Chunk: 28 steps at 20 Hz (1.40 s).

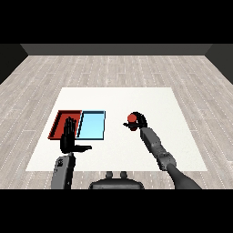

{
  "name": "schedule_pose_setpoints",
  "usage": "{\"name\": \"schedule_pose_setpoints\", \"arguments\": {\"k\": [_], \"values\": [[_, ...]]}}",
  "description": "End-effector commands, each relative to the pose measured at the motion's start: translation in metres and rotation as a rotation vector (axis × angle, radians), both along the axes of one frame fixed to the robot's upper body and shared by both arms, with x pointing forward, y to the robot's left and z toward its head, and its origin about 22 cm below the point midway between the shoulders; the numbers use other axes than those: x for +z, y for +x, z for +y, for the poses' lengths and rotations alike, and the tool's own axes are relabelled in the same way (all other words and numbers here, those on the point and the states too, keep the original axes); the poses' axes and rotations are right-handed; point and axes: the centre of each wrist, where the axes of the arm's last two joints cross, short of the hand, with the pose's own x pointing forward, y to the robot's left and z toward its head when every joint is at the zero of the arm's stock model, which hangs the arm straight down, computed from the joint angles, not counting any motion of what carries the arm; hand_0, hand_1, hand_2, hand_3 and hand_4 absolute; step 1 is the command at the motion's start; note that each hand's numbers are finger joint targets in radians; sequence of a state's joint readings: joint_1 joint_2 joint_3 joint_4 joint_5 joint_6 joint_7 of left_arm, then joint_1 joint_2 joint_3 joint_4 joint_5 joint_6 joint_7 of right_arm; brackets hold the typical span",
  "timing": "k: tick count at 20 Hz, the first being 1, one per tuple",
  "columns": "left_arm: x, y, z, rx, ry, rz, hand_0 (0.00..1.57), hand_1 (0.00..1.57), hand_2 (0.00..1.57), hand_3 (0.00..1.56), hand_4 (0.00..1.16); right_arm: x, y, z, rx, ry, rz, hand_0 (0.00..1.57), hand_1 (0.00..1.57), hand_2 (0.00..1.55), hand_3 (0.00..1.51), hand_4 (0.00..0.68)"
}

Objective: Pick the red can and put it in the red box

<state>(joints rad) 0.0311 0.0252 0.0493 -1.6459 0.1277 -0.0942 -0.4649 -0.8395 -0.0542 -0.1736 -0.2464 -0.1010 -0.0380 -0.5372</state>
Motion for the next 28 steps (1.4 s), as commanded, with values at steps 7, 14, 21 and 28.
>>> {"name": "schedule_pose_setpoints", "arguments": {"k": [7,14,21,28], "values": [[0.002,-0.011,-0.002,0.0,-0.011,-0.002,0.0,0.0,0.0,0.0,0.0,0.01,0.008,-0.013,-0.021,-0.024,-0.049,1.53,1.53,1.47,1.4,0.578],[0.0,0.01,0.005,-0.03,-0.004,0.02,0.0,0.0,0.0,0.0,0.0,0.049,0.021,0.009,-0.026,-0.005,-0.18,1.55,1.55,1.46,1.38,0.581],[0.019,0.004,-0.011,-0.058,0.052,0.006,0.0,0.0,0.0,0.0,0.0,0.08,0.02,-0.039,-0.026,0.026,-0.294,1.54,1.54,1.47,1.4,0.617],[0.032,0.009,-0.051,-0.16,0.072,0.051,0.0,0.0,0.0,0.0,0.0,0.114,-0.009,-0.055,-0.019,0.05,-0.449,1.46,1.46,1.42,1.39,0.633]]}}
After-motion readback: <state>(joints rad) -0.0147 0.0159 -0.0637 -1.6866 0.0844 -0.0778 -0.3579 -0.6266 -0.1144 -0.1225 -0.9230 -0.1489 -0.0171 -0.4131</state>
